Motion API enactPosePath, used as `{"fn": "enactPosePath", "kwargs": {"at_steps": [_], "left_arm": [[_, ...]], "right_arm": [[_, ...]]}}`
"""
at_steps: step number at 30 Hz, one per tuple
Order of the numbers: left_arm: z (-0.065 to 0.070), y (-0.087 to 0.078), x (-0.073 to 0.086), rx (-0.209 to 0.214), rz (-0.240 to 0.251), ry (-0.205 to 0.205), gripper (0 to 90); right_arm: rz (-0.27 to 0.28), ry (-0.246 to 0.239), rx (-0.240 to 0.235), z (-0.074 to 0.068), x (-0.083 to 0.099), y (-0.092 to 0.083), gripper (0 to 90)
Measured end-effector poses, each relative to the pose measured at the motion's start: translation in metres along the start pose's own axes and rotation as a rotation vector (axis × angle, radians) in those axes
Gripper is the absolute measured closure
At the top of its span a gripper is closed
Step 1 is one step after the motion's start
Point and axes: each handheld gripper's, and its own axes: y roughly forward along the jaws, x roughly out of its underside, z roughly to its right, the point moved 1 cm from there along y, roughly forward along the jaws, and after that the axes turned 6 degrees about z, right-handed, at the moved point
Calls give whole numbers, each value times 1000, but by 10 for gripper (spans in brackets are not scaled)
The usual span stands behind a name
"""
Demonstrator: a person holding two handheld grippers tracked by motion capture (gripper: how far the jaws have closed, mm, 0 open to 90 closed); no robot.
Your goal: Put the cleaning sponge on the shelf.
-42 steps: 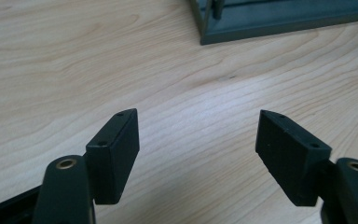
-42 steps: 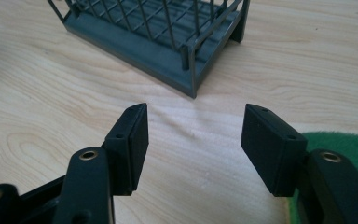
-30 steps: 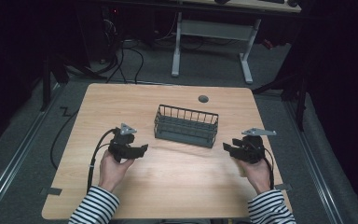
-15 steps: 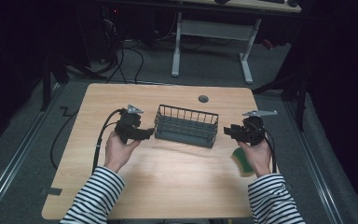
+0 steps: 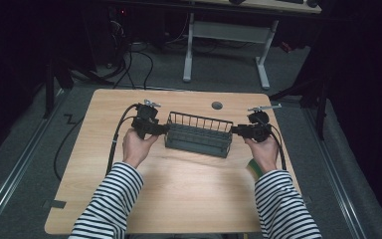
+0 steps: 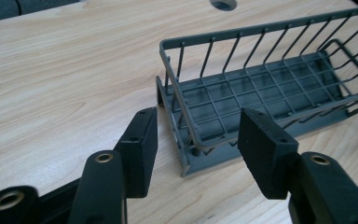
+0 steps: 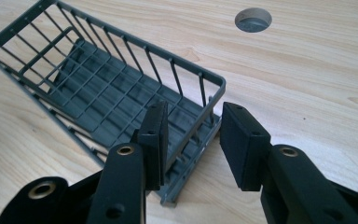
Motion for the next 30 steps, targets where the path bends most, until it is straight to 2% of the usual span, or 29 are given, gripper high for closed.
{"fn": "enactPosePath", "kwargs": {"at_steps": [5, 10, 16, 24, 30], "left_arm": [[0, 7, -1, 2, -21, 4, 514], [0, 12, -3, 5, -29, -1, 549], [0, 16, -4, 14, -37, 4, 636], [1, 20, -3, 21, -55, 16, 775], [0, 19, -1, 17, -65, 29, 837]], "right_arm": [[-22, 7, 12, 1, -2, 13, 624], [-37, 13, 19, 3, -2, 18, 628], [-56, 9, 21, 4, -3, 19, 660], [-69, -24, 13, -1, -1, 19, 707], [-70, -33, 9, -3, 0, 16, 724]]}}
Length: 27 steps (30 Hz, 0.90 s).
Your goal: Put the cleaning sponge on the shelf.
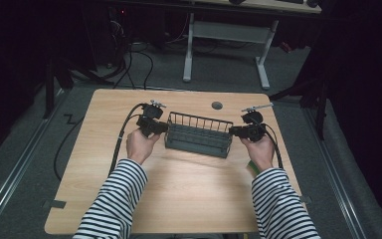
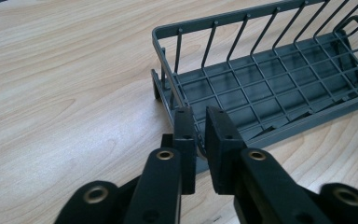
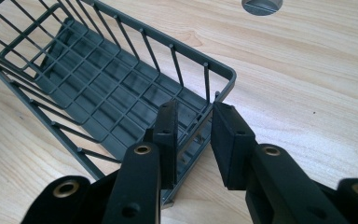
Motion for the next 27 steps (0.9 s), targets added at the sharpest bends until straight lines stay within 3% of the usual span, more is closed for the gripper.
{"fn": "enactPosePath", "kwargs": {"at_steps": [20, 27], "left_arm": [[4, -18, 16, 44, -7, 22, 857], [3, -27, 27, 74, 9, 0, 858]], "right_arm": [[-28, -50, -22, -19, 17, -18, 728], [-41, -96, -22, -30, 23, -25, 731]]}}
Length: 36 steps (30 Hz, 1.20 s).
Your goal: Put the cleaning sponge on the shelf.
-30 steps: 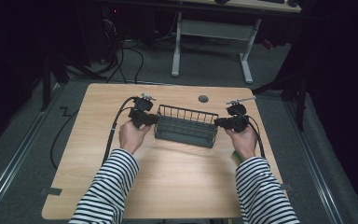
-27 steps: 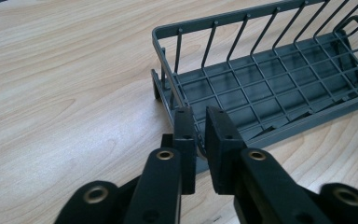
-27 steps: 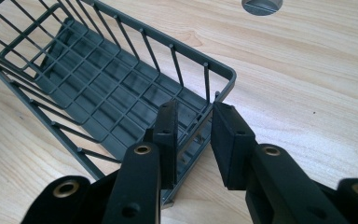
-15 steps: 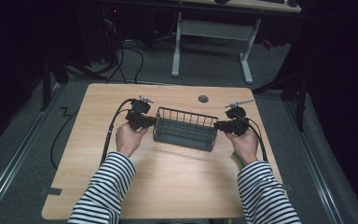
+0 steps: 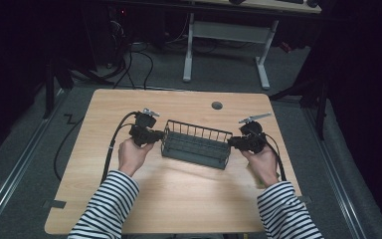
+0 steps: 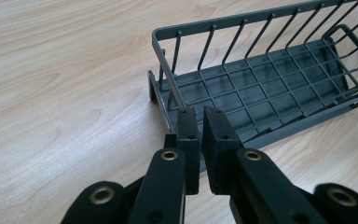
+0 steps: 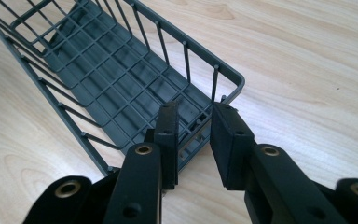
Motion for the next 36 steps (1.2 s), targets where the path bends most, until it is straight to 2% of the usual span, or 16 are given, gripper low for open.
{"fn": "enactPosePath", "kwargs": {"at_steps": [7, 10, 19, 23, 30, 32, 34, 35, 36], "left_arm": [[5, -5, 4, -12, 3, 23, 866], [4, -5, 4, -7, 9, 14, 867], [3, -4, 4, -8, 20, 6, 859], [3, -5, 4, -24, 21, 10, 794], [0, -18, 4, -62, 87, 11, 495], [-2, -23, 6, -62, 118, -5, 476], [-5, -26, 10, -70, 128, -10, 447], [-6, -28, 13, -76, 134, -14, 432], [-8, -30, 17, -81, 139, -19, 432]], "right_arm": [[-4, -16, -17, -7, 7, -9, 731], [-8, -31, -11, -10, 8, -11, 731], [-5, -13, -26, -7, 8, -9, 700], [-8, 4, -39, -6, 8, -7, 638], [68, 16, -25, -4, 7, -17, 469], [79, 14, -18, -4, 7, -20, 460], [104, 9, -12, -2, 8, -24, 441], [134, 10, -8, -1, 10, -29, 439], [134, 10, -8, -1, 10, -29, 439]]}}
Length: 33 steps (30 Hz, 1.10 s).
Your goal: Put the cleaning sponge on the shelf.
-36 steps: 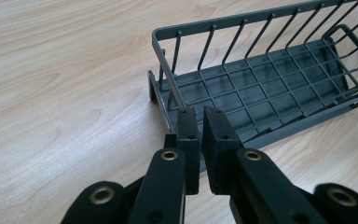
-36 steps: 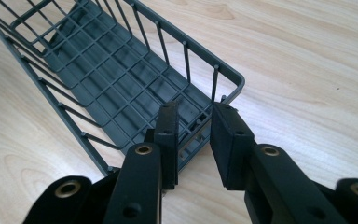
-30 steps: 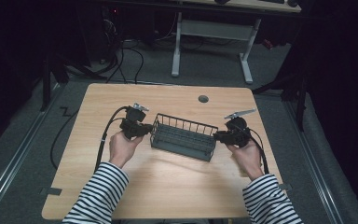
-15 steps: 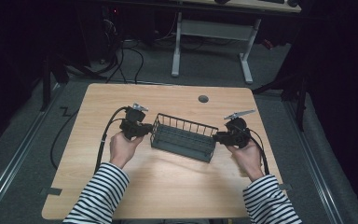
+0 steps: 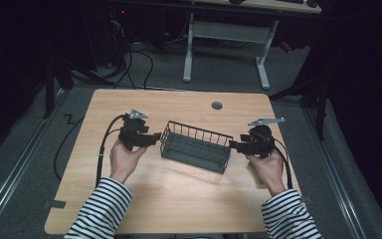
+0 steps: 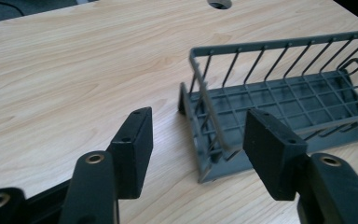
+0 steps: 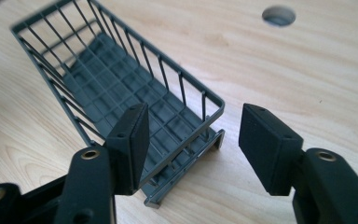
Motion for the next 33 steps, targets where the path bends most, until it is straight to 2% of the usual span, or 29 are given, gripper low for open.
{"fn": "enactPosePath", "kwargs": {"at_steps": [2, 6, 8, 9, 11, 12, 13, 16, 19, 24, 33], "left_arm": [[-5, -5, 7, -2, 13, -16, 424], [-11, -15, 21, -25, 29, -36, 418], [-13, -19, 29, -34, 33, -38, 413], [-14, -20, 33, -39, 28, -34, 413], [-15, -22, 42, -56, 24, -26, 407], [-15, -22, 45, -59, 23, -27, 407], [-16, -23, 51, -65, 19, -30, 402], [-18, -24, 64, -73, 16, -42, 398], [-19, -25, 80, -78, 5, -59, 392], [-20, -22, 102, -110, -26, -43, 377], [-22, -16, 132, -141, -46, -62, 364]], "right_arm": [[31, 12, -10, 2, 4, -5, 457], [40, 6, 25, 9, 13, -14, 451], [81, 11, 38, 13, 20, -20, 447], [68, 18, 44, 14, 22, -21, 444], [82, 2, 66, 20, 33, -23, 435], [82, 2, 66, 20, 33, -23, 435], [49, 8, 73, 24, 40, -24, 434], [47, 12, 76, 28, 47, -26, 434], [35, 39, 77, 35, 57, -29, 425], [19, 52, 91, 45, 72, -31, 407], [-49, 18, 146, 54, 89, -29, 355]]}}
